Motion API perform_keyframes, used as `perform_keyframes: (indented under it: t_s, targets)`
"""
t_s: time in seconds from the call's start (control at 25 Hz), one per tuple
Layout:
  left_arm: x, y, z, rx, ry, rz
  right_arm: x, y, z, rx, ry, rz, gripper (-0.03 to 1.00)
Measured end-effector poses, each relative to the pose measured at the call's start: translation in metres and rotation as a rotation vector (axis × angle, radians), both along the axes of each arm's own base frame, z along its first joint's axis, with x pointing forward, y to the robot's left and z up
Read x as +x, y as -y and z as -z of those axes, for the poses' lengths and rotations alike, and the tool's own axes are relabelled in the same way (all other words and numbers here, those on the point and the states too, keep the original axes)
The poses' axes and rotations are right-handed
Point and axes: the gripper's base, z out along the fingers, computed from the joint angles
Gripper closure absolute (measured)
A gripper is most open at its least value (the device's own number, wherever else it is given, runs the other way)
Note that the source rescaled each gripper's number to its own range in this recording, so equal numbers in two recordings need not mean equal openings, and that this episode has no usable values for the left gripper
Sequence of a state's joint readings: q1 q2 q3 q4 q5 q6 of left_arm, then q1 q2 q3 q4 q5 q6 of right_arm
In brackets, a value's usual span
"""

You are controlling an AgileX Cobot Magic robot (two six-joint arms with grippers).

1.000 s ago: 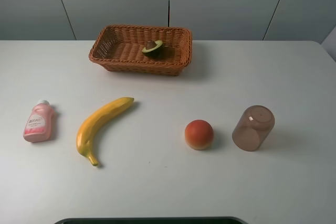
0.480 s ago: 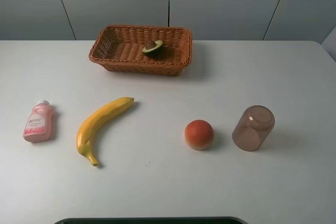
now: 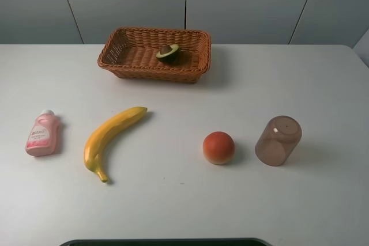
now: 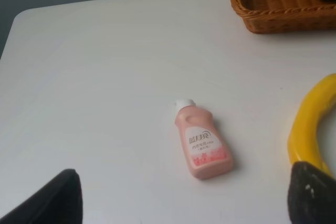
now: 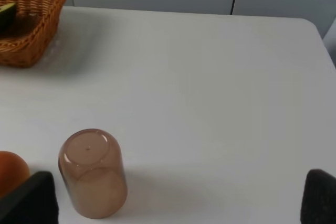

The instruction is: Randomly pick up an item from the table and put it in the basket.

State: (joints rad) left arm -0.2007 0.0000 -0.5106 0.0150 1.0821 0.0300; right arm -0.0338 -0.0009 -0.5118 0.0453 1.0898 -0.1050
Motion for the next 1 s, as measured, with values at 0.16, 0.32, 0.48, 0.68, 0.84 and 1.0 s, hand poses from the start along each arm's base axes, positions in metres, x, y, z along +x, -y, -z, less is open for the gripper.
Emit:
perform_keyframes:
  t_s: [0.16,0.32,0.48,0.68,0.84,1.0]
  targets:
    - [0.0000,0.0000,0.0000,0.000,0.000,0.000,0.0000,0.0000,0.0000,-0.002,0.000,0.001,-0.03]
    - [0.0000,0.0000,0.0000,0.000,0.000,0.000,0.0000,0.0000,0.0000,-0.002,0.000,0.001,-0.03]
    - [0.0000,0.0000,0.0000,0.000,0.000,0.000,0.0000,0.0000,0.0000,-0.002,0.000,0.001,-0.03]
    - [0.0000,0.0000,0.0000,0.000,0.000,0.000,0.0000,0.0000,0.0000,-0.002,0.000,0.000,-0.03]
    - [0.0000,0.0000,0.0000,0.000,0.000,0.000,0.0000,0.0000,0.0000,-0.002,0.000,0.000,-0.03]
    - [0.0000,0.0000,0.0000,0.000,0.000,0.000,0.0000,-0.0001,0.0000,-0.001,0.000,-0.001,-0.03]
